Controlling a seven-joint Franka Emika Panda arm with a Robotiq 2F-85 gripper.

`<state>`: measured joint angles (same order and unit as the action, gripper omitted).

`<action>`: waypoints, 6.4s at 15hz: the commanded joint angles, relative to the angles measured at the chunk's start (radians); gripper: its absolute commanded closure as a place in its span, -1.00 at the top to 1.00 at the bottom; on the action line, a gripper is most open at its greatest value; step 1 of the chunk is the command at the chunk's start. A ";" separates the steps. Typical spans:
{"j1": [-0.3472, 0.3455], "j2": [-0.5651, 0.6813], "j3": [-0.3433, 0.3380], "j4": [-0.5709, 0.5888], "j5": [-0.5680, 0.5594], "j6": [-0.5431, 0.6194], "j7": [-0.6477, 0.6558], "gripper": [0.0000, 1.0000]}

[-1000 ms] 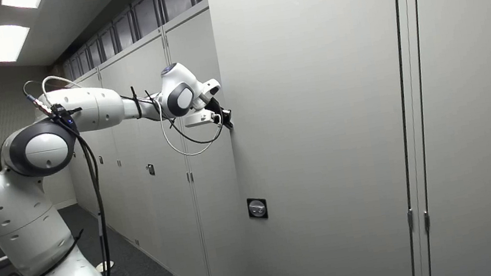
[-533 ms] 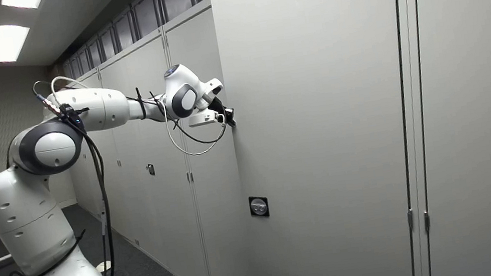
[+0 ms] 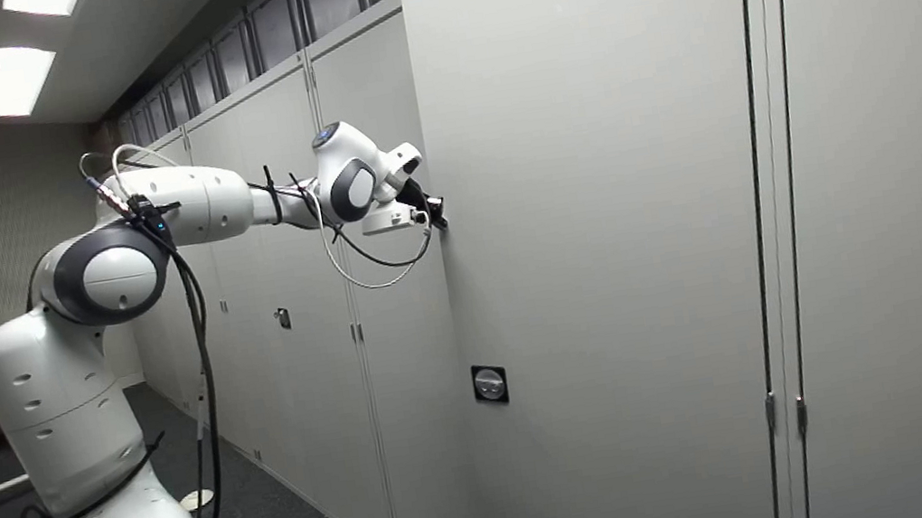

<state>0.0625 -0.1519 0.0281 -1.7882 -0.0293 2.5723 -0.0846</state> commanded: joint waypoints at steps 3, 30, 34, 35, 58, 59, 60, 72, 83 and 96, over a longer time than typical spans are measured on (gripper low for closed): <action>-0.001 0.066 0.005 0.075 0.001 0.052 -0.031 -1.00; -0.005 0.251 0.012 0.297 -0.066 0.045 -0.021 -1.00; -0.004 0.278 0.011 0.332 -0.087 0.044 -0.018 -1.00; -0.003 0.286 0.011 0.342 -0.093 0.043 -0.018 -1.00; 0.004 0.427 0.005 0.513 -0.138 0.020 -0.015 -1.00; 0.004 0.433 0.005 0.520 -0.139 0.019 -0.015 -1.00; 0.004 0.440 0.004 0.528 -0.139 0.019 -0.015 -1.00; 0.006 0.524 -0.003 0.636 -0.159 0.000 -0.014 -1.00; 0.011 0.567 -0.003 0.713 -0.195 -0.072 -0.011 -1.00; 0.010 0.616 -0.008 0.787 -0.207 -0.149 -0.009 -1.00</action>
<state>0.0694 0.3934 0.0333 -1.1008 -0.2123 2.4274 -0.0854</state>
